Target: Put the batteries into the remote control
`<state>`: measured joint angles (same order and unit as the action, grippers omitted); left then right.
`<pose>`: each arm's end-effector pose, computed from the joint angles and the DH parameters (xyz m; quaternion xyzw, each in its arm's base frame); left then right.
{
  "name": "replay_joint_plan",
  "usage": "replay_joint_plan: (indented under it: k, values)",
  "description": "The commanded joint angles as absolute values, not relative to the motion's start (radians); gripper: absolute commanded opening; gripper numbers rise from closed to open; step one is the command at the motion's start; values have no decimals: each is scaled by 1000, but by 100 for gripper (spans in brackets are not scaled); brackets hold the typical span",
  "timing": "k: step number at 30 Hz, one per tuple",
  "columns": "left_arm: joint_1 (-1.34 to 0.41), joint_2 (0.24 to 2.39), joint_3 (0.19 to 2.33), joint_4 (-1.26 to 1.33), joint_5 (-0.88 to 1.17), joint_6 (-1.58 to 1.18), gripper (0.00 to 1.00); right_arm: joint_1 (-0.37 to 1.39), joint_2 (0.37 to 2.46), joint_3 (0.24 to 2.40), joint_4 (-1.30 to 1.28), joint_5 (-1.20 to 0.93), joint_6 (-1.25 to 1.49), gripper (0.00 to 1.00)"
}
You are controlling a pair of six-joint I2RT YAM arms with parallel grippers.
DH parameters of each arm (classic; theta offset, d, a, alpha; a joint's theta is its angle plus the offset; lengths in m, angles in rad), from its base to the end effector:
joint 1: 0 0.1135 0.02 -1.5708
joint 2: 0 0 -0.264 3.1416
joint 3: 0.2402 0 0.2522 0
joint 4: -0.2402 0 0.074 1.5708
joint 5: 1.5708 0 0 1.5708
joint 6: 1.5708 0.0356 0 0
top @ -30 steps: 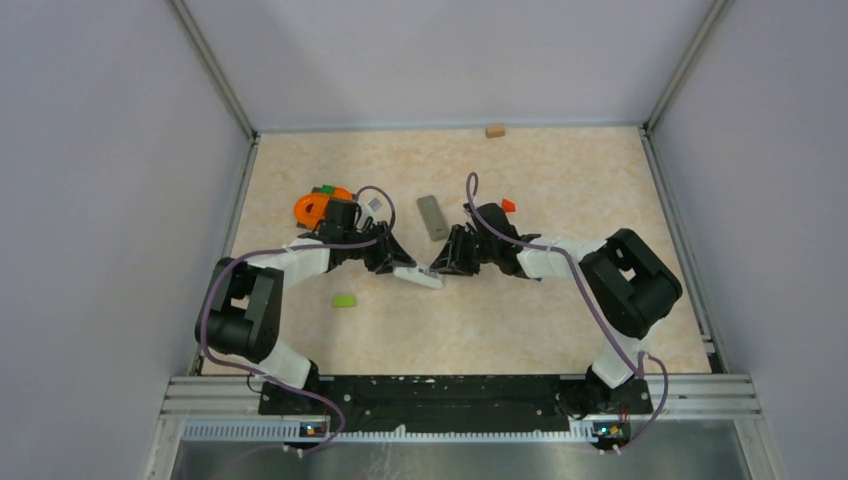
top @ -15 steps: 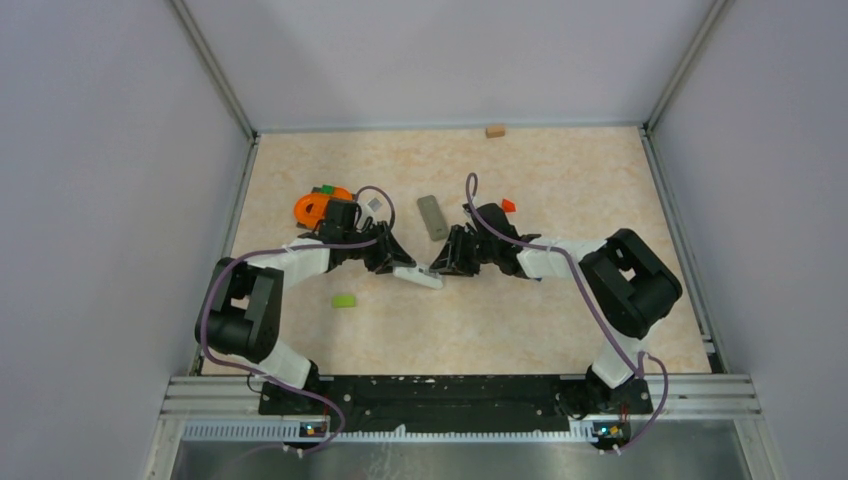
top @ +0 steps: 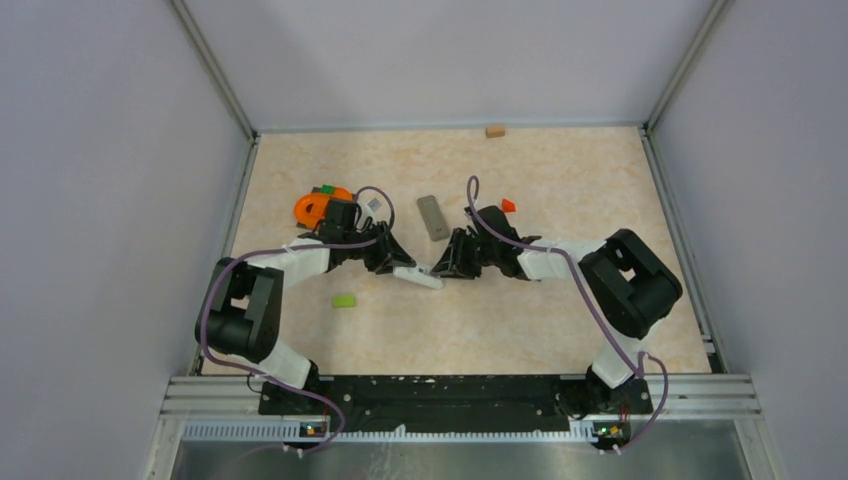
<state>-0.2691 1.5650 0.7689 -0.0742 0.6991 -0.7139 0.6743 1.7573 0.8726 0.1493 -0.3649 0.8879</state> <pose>0.2811 -0.1013 0.1670 -0.0800 0.8867 -0.4358 0.1324 0.2655 0.2285 0.1494 0.0226 0.9016 0.3986 0.1665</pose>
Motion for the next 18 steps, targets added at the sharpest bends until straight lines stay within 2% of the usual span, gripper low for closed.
replay_joint_plan:
  k: [1,12,18]
  values:
    - [-272,1598,748,-116,612,-698,0,693,1746,870,155,-357,887,35]
    - [-273,1598,749,-106,643,-707,0,696,1813,833,315,-448,943,37]
    - [-286,1608,735,-81,671,-721,0,697,1826,762,650,-591,1018,35]
